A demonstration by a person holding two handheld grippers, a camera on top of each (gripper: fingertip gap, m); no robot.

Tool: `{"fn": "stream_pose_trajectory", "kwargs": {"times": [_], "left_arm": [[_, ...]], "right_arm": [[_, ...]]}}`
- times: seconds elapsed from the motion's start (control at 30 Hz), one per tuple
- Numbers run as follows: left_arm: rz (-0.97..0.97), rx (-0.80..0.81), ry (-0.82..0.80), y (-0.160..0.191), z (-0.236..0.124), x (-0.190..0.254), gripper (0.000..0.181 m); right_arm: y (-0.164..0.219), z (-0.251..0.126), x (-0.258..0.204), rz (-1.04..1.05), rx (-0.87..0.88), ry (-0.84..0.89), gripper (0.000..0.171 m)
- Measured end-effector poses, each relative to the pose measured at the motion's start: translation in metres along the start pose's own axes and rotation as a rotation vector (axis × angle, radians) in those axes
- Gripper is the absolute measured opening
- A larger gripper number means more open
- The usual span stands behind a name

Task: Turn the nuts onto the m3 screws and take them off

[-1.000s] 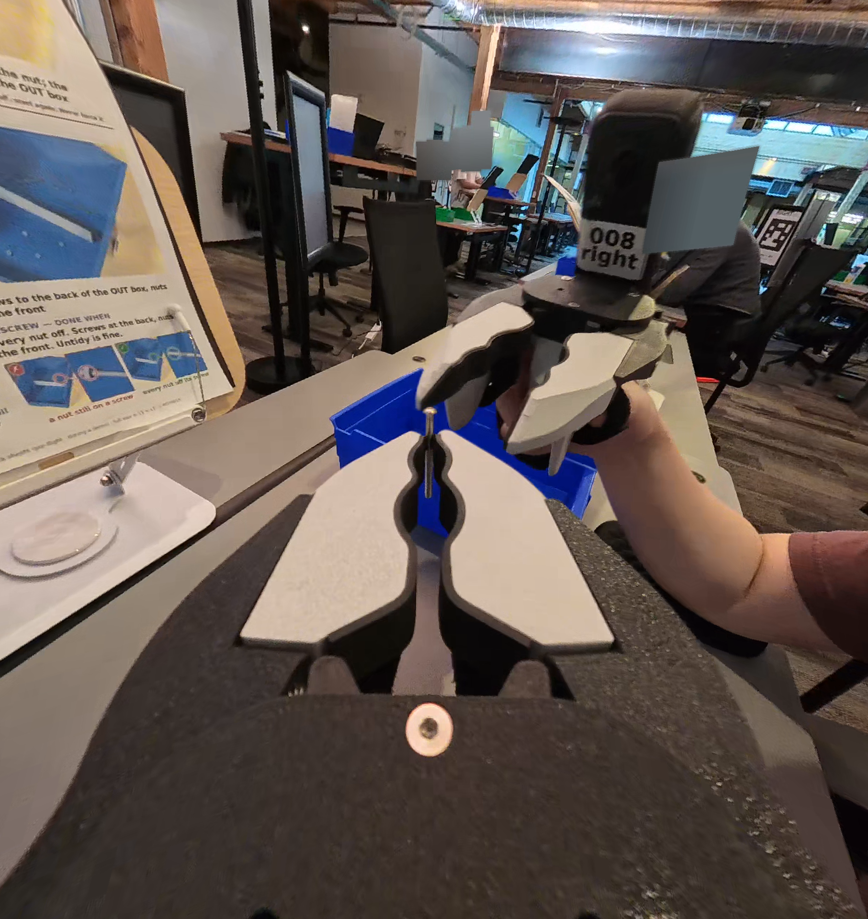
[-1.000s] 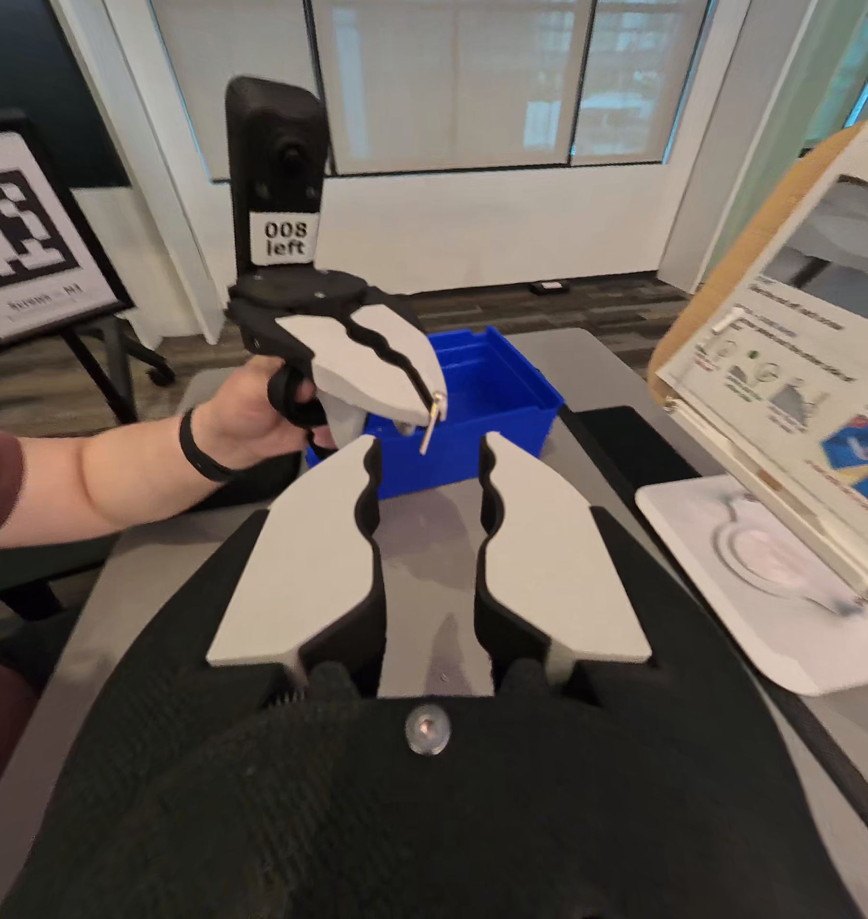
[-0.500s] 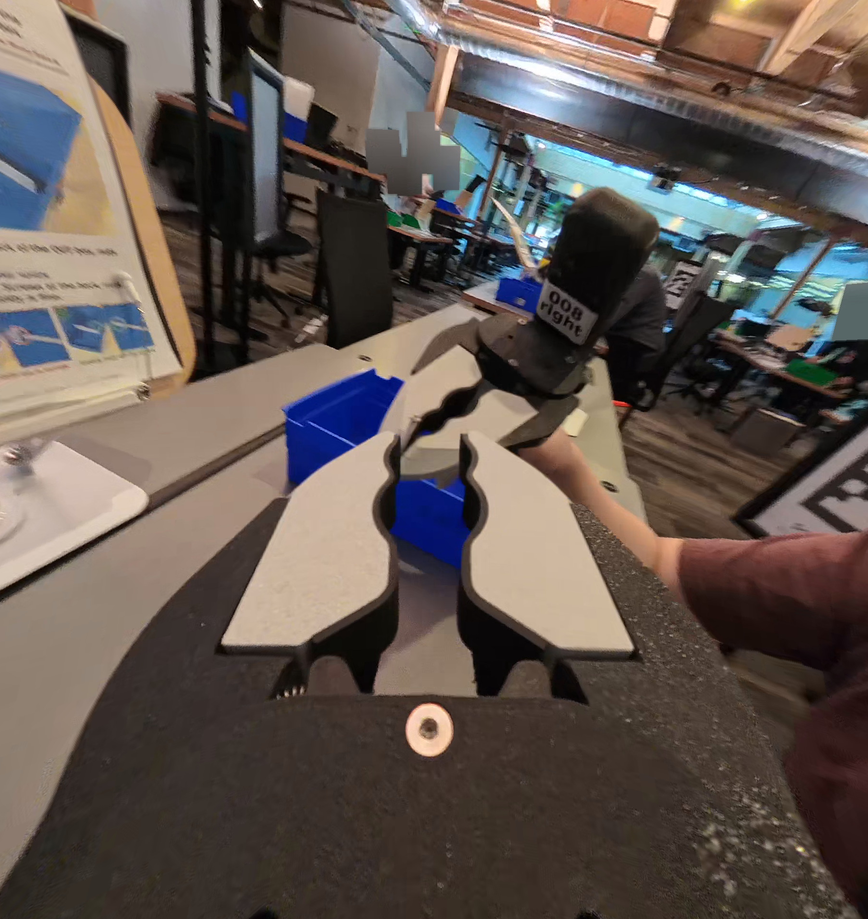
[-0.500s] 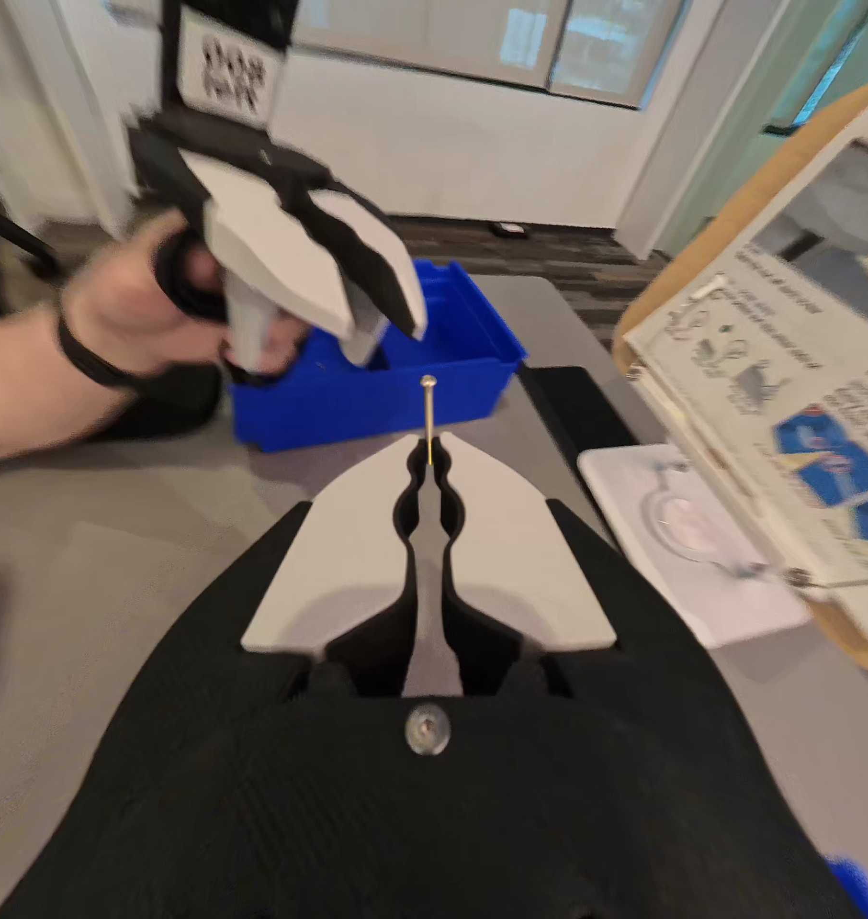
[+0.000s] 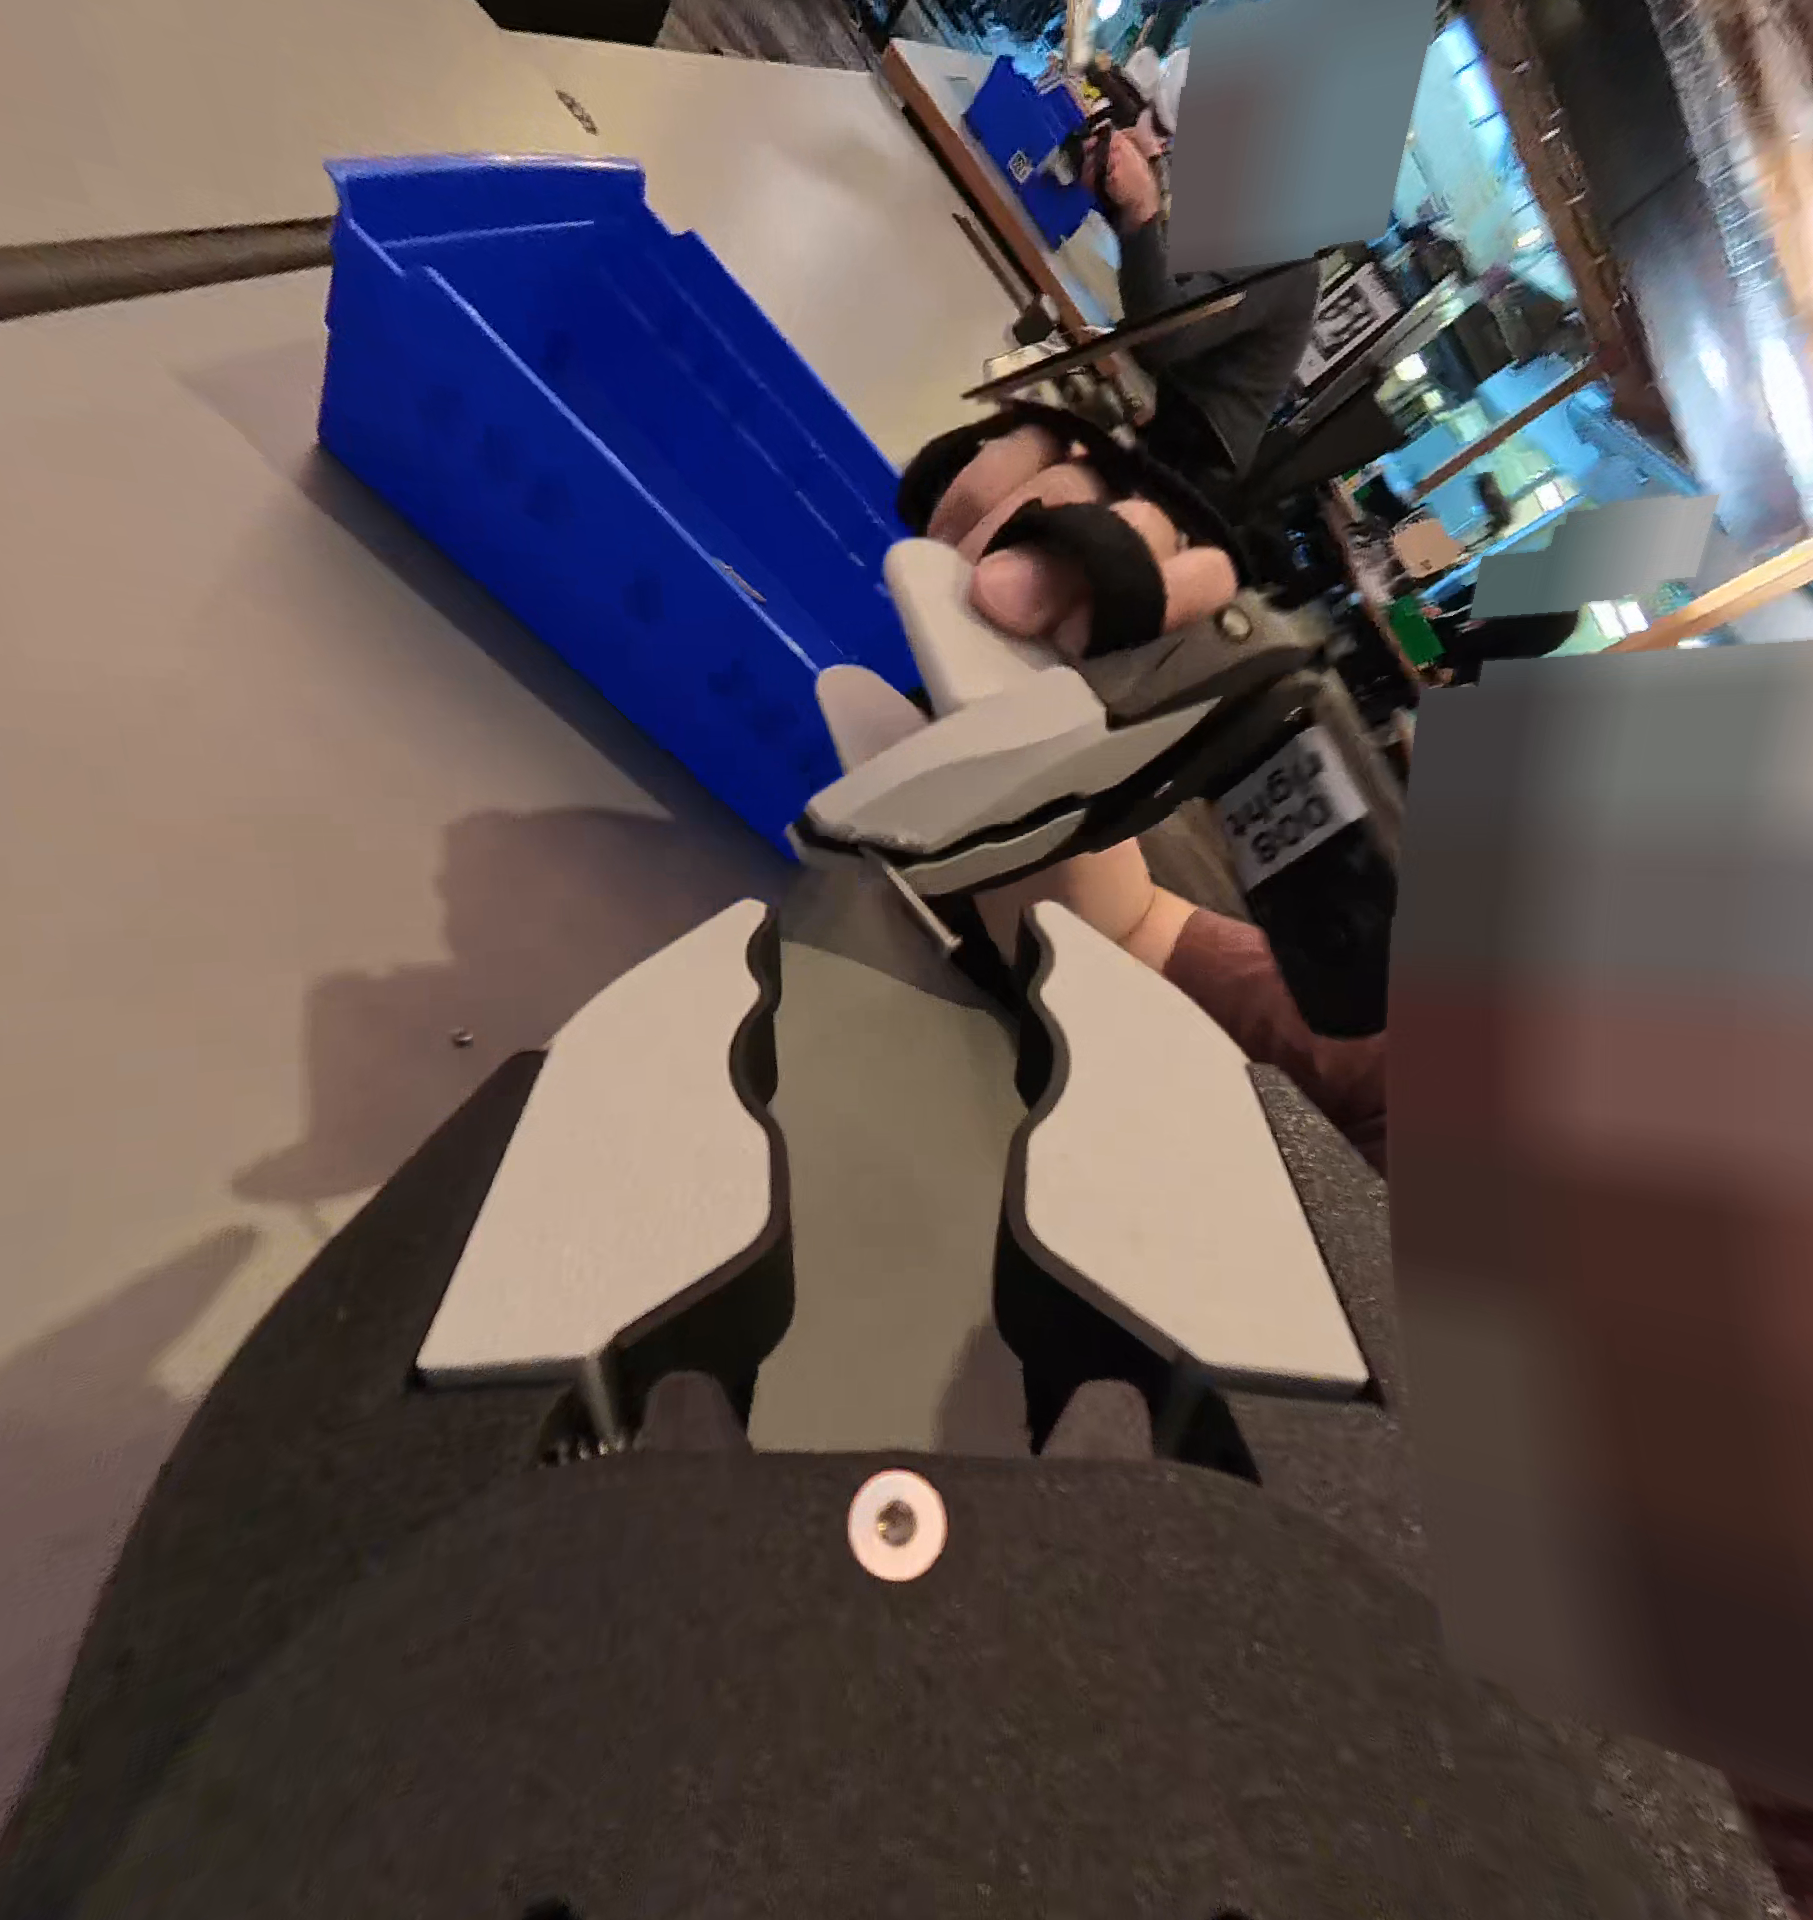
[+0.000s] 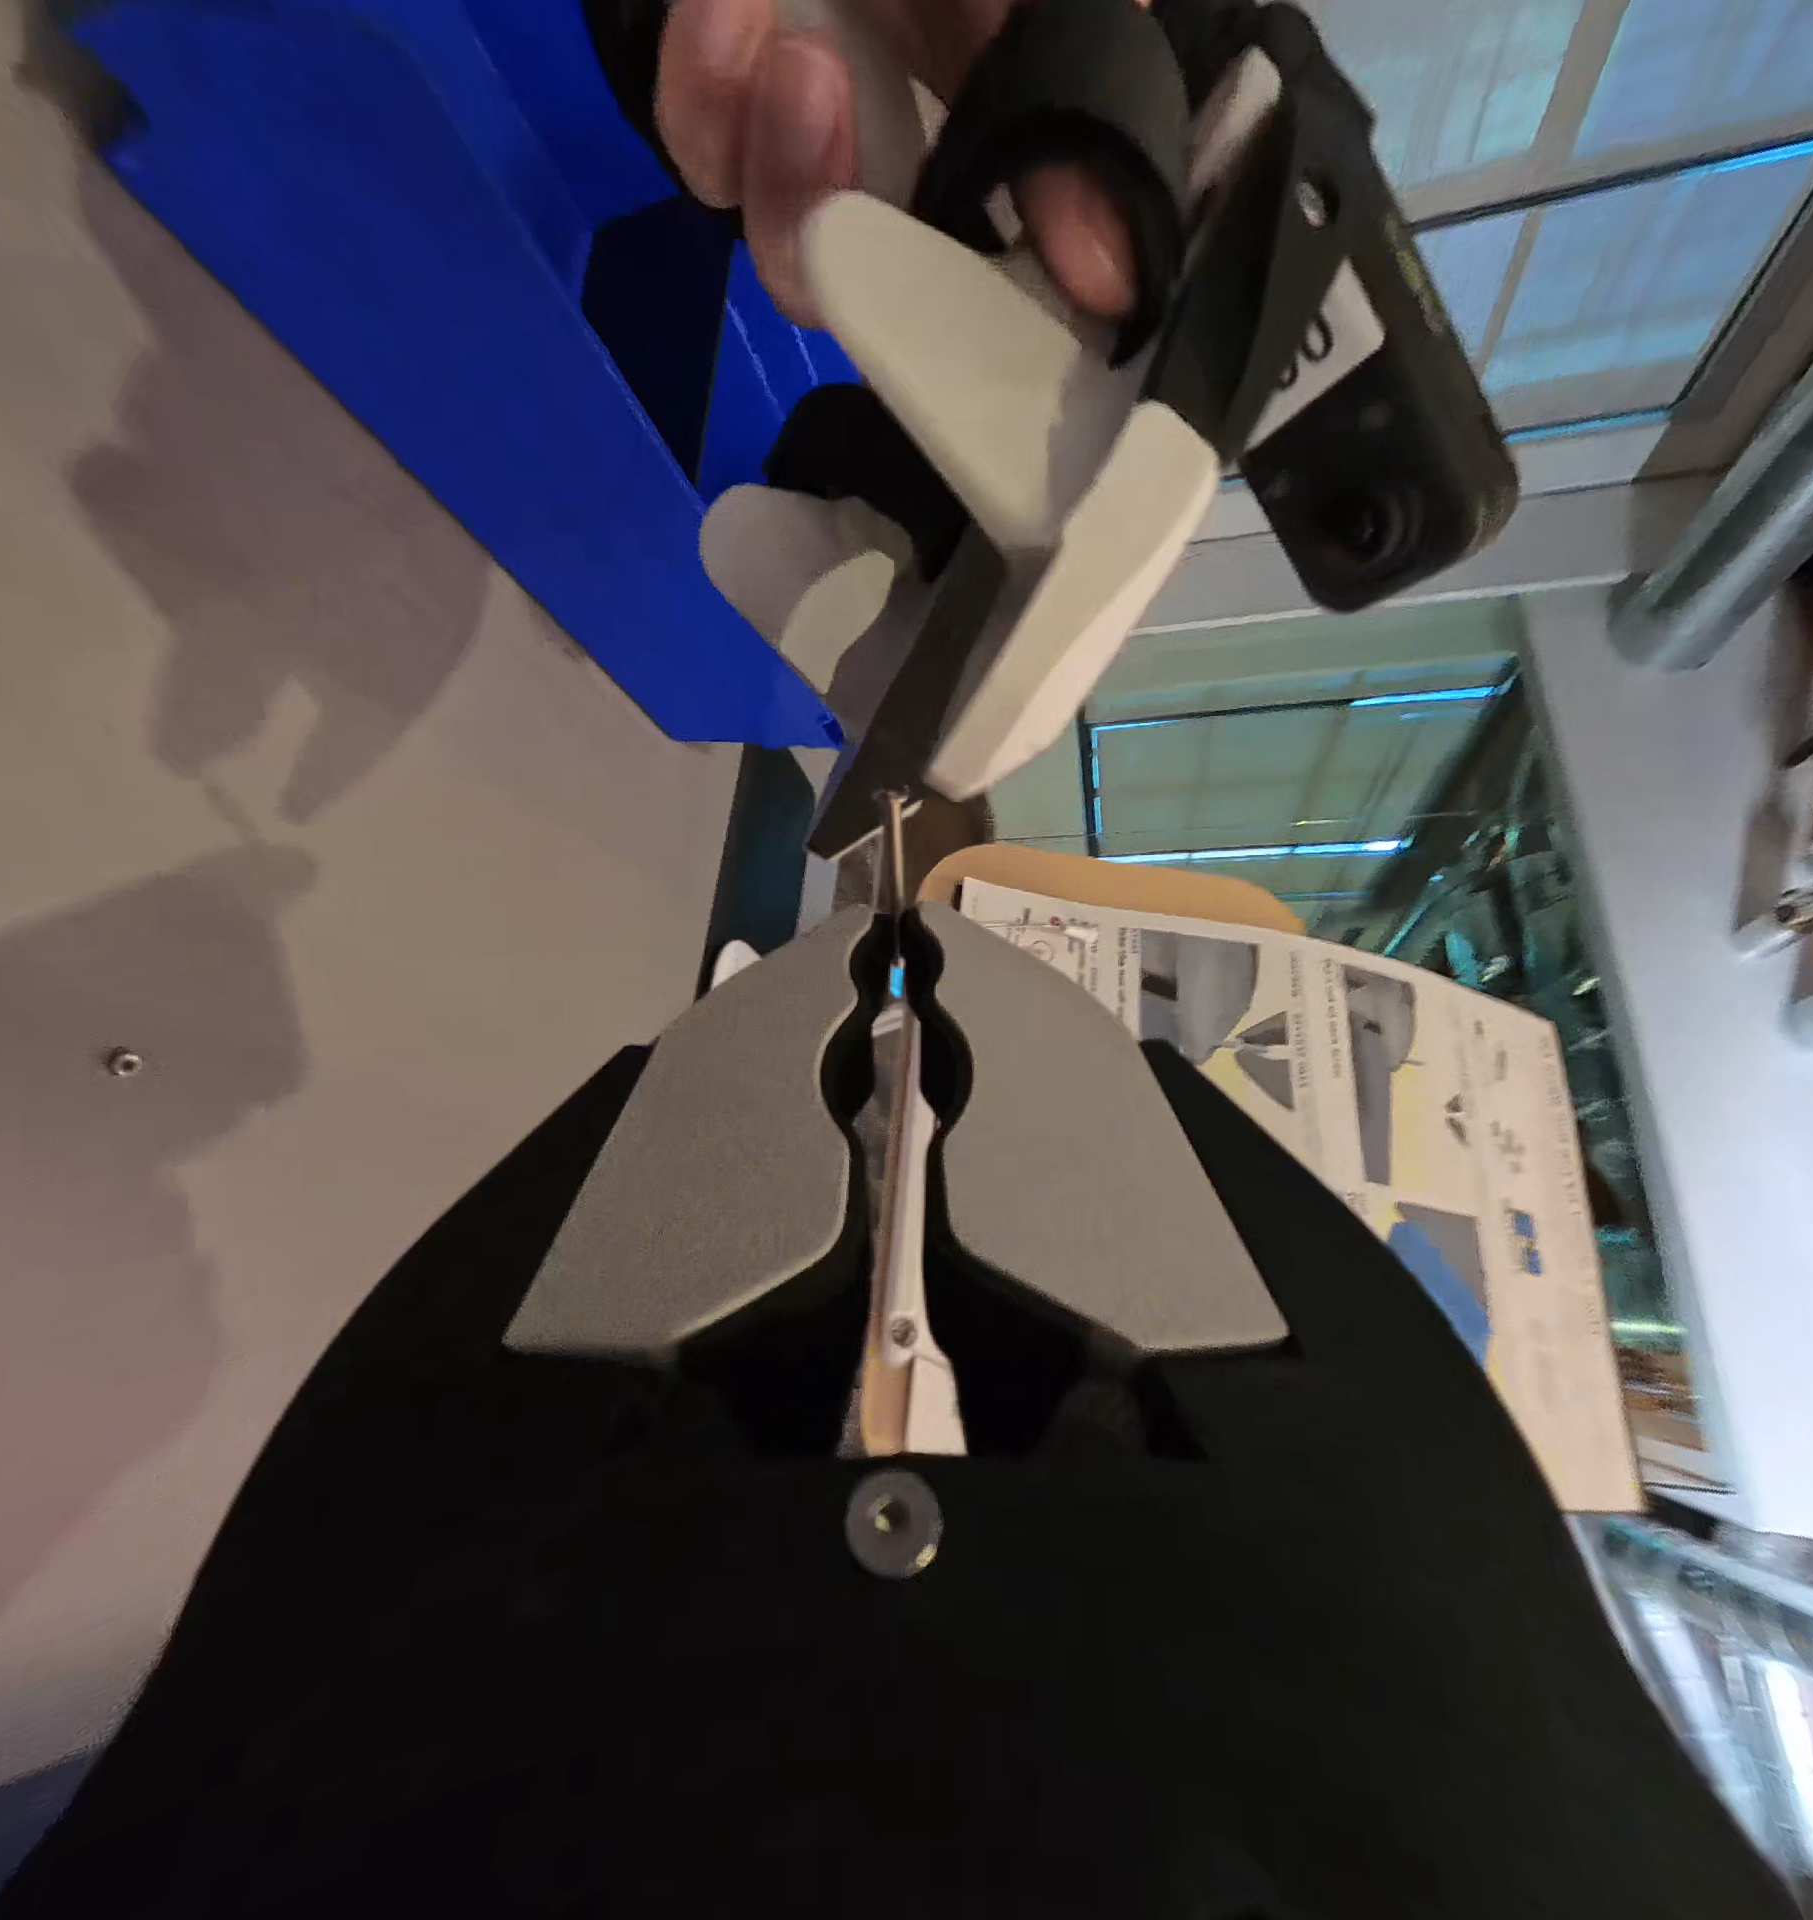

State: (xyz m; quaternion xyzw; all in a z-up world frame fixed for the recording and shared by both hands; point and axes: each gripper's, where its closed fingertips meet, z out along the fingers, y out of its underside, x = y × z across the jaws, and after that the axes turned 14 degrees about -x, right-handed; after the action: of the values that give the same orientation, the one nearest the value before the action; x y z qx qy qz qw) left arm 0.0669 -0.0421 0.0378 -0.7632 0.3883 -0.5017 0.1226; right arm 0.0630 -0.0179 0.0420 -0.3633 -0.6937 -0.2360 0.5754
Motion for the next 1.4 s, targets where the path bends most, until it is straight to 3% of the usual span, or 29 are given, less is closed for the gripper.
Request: {"fn": "stream_pose_trajectory", "kwargs": {"times": [0.2, 0.53, 1.23, 1.4], "left_arm": [[-0.064, -0.057, 0.072, 0.009, 0.003, -0.006, 0.035], [-0.115, -0.053, 0.252, 0.007, 0.005, -0.002, 0.007], [-0.145, -0.052, 0.467, 0.005, 0.009, 0.002, 0.002], [-0.110, -0.031, 0.431, 0.002, 0.005, 0.000, 0.002]], "right_arm": [[-0.006, 0.003, -0.001, -0.112, -0.015, 0.093, 0.003], [-0.007, 0.004, -0.002, -0.182, -0.001, 0.145, 0.003], [-0.006, 0.002, 0.007, -0.214, -0.003, 0.280, 0.006], [0.000, 0.000, 0.024, -0.105, -0.012, 0.329, 0.036]]}}
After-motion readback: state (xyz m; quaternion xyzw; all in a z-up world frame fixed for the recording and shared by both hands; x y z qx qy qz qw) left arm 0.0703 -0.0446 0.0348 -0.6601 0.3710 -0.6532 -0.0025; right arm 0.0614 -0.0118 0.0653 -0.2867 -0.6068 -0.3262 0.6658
